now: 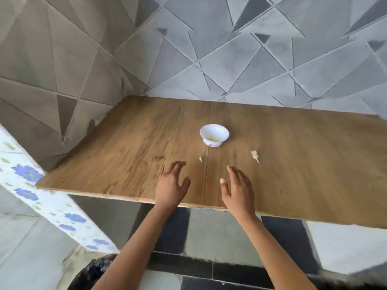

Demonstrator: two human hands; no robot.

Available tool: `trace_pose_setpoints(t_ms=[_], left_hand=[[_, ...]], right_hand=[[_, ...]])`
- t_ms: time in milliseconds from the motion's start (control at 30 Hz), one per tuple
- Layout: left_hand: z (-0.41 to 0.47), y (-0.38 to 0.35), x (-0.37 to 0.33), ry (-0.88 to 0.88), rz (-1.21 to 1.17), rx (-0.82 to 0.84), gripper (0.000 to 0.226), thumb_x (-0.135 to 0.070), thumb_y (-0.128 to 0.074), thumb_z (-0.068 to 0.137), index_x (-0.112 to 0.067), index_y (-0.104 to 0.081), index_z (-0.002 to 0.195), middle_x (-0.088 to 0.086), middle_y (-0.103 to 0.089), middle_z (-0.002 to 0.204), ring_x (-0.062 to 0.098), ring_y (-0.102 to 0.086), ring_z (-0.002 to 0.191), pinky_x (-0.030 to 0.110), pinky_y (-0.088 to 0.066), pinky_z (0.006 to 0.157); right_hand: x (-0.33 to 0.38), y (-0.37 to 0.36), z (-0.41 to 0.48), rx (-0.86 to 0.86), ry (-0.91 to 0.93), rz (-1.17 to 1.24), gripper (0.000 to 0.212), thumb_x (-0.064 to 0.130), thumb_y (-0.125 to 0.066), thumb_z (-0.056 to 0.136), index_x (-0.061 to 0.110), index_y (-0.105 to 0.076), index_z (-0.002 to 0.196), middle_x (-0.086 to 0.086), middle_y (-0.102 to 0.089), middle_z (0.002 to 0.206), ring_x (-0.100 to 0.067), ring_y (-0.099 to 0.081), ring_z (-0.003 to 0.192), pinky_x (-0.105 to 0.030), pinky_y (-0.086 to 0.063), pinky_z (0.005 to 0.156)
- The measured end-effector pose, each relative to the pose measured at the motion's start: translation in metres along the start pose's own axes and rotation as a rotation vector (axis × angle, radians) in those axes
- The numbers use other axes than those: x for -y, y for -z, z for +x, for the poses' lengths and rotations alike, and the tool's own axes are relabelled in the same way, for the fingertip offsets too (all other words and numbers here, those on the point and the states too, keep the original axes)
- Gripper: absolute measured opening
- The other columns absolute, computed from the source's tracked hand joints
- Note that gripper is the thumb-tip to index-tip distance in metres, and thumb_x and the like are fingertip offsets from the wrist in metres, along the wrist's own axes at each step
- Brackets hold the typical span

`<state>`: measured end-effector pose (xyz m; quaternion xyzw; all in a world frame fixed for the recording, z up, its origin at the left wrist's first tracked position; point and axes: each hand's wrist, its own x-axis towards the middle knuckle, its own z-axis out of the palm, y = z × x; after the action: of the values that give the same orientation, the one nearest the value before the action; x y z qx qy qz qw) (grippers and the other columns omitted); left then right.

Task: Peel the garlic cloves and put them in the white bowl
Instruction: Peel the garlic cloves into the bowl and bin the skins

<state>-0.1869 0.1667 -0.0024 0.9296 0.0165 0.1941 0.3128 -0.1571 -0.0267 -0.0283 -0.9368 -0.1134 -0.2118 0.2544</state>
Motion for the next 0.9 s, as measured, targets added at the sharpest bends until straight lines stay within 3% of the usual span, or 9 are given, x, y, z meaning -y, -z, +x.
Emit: trace_pose_setpoints(t_ms=[200,300,367,433,567,700,767,900], left_hand=[[0.054,-0.058,-0.027,0.066,0.048,0.044,0.035,-0.011,-0.063,0.082,-0.009,-0.064,0.118,0.007,-0.062,0.122,0.027,-0.062,0.102,0.029,-0.046,0.084],[0.079,-0.076,-0.028,0.127,0.097,0.070,0.032,-0.013,-0.061,0.086,-0.009,-0.065,0.117,0.009,-0.063,0.119,0.028,-0.062,0.097,0.029,-0.044,0.081],[0.088,-0.083,-0.024,0.139,0.131,0.089,0.029,-0.018,-0.058,0.089,-0.011,-0.066,0.117,0.009,-0.063,0.118,0.028,-0.061,0.098,0.029,-0.044,0.080],[0.095,-0.089,-0.021,0.173,0.193,0.128,0.026,-0.020,-0.054,0.091,-0.013,-0.067,0.113,0.008,-0.063,0.115,0.027,-0.061,0.097,0.030,-0.044,0.078],[0.106,-0.089,-0.022,0.198,0.334,0.226,0.024,-0.008,-0.050,0.089,-0.009,-0.070,0.101,0.011,-0.065,0.101,0.030,-0.061,0.090,0.033,-0.047,0.071],[0.131,-0.076,-0.033,0.204,0.108,0.038,0.025,0.001,-0.055,0.079,-0.006,-0.072,0.096,0.009,-0.071,0.090,0.027,-0.065,0.083,0.028,-0.046,0.068],[0.157,-0.074,-0.046,0.123,0.012,0.006,0.026,0.004,-0.057,0.077,-0.006,-0.072,0.095,0.007,-0.072,0.089,0.023,-0.065,0.079,0.028,-0.047,0.069],[0.205,-0.092,-0.067,0.064,0.038,0.174,0.029,0.004,-0.052,0.079,-0.010,-0.073,0.094,0.003,-0.072,0.099,0.017,-0.063,0.083,0.020,-0.041,0.068]], right_hand=[[-0.075,-0.002,0.036,0.108,-0.016,-0.123,0.055,0.038,-0.034,0.090,-0.001,-0.061,0.119,-0.020,-0.062,0.121,-0.036,-0.060,0.110,-0.048,-0.047,0.092],[-0.099,-0.008,0.043,0.224,-0.017,-0.163,0.064,0.045,-0.024,0.093,0.003,-0.057,0.127,-0.020,-0.052,0.135,-0.036,-0.050,0.124,-0.049,-0.036,0.103],[-0.103,-0.010,0.043,0.283,-0.041,-0.188,0.068,0.047,-0.019,0.089,0.006,-0.051,0.134,-0.018,-0.043,0.143,-0.035,-0.041,0.133,-0.048,-0.027,0.110],[-0.104,-0.009,0.042,0.307,-0.053,-0.208,0.068,0.047,-0.020,0.089,0.007,-0.052,0.133,-0.017,-0.045,0.142,-0.035,-0.042,0.132,-0.049,-0.029,0.109],[-0.105,-0.007,0.044,0.333,-0.043,-0.221,0.068,0.047,-0.017,0.090,0.008,-0.048,0.137,-0.016,-0.042,0.145,-0.033,-0.038,0.135,-0.047,-0.025,0.111],[-0.107,-0.008,0.041,0.363,-0.017,-0.205,0.075,0.052,-0.005,0.089,0.012,-0.032,0.146,-0.011,-0.025,0.154,-0.028,-0.021,0.143,-0.041,-0.006,0.115],[-0.107,-0.009,0.040,0.357,-0.032,-0.200,0.074,0.054,-0.002,0.093,0.012,-0.036,0.144,-0.011,-0.029,0.152,-0.028,-0.025,0.142,-0.042,-0.010,0.114],[-0.102,-0.002,0.042,0.388,-0.093,-0.235,0.072,0.051,-0.003,0.098,0.013,-0.052,0.134,-0.011,-0.048,0.141,-0.028,-0.045,0.131,-0.043,-0.026,0.107]])
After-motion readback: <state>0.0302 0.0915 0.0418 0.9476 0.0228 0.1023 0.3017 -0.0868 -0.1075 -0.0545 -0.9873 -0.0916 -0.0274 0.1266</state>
